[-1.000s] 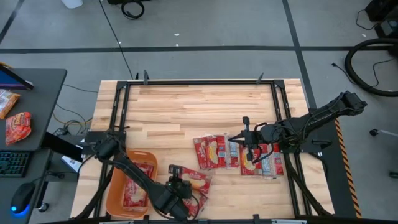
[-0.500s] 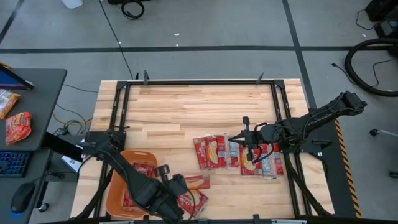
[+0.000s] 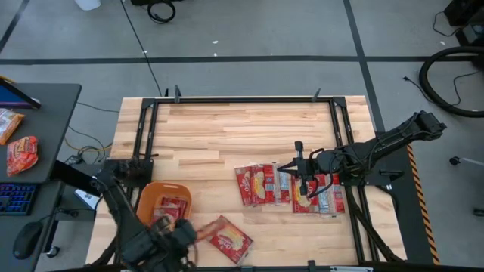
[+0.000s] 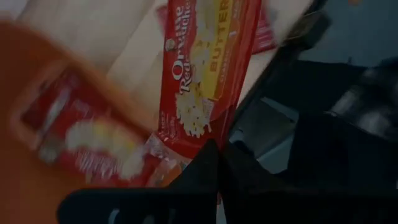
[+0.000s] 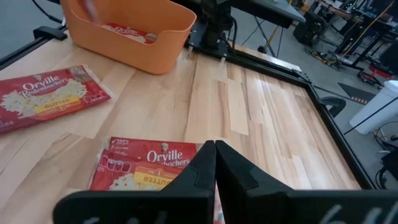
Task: Sort popcorn bags into baskets
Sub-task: Put the popcorn bag into the orange bin
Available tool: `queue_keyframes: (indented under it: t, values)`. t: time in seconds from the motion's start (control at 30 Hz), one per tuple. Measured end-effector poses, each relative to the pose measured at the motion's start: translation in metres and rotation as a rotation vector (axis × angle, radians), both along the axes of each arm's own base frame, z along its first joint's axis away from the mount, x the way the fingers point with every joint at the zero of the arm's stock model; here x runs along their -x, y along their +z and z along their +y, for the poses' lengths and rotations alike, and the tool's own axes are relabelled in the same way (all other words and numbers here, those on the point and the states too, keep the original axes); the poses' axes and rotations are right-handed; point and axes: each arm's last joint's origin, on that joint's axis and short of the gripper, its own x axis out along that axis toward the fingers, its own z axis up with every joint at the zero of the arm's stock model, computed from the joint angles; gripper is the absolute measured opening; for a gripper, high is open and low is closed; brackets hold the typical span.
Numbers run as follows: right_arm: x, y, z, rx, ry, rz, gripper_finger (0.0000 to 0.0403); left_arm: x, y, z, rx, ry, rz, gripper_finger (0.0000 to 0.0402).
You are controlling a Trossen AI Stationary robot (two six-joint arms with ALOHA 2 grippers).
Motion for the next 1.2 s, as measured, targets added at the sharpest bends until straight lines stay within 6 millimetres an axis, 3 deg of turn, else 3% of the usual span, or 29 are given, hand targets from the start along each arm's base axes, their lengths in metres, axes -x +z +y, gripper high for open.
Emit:
queue_keyframes:
  t: [0.33, 0.53, 0.77, 1.03, 1.2]
  values:
    - [0.000, 0.000, 0.000, 0.016, 0.005, -0.005, 0.0012, 0.063, -0.018, 0.010, 0.043, 0.270, 0.178, 0.0003]
    - [0.000, 0.000, 0.000, 0.016, 0.005, -0.005, 0.0011, 0.080, -0.047, 0.025, -0.015, 0.445, 0.332, 0.0009]
    - [0.000, 0.000, 0.000, 0.016, 0.005, -0.005, 0.0011, 0.067, -0.066, 0.037, -0.023, 0.529, 0.419, 0.0020]
    - [0.000, 0.001, 0.000, 0.016, 0.005, -0.005, 0.0012, 0.048, -0.069, 0.049, -0.015, 0.492, 0.442, 0.0078]
    - [0.000, 0.000, 0.000, 0.016, 0.005, -0.004, 0.0012, 0.030, -0.070, 0.053, -0.038, 0.365, 0.239, 0.0104]
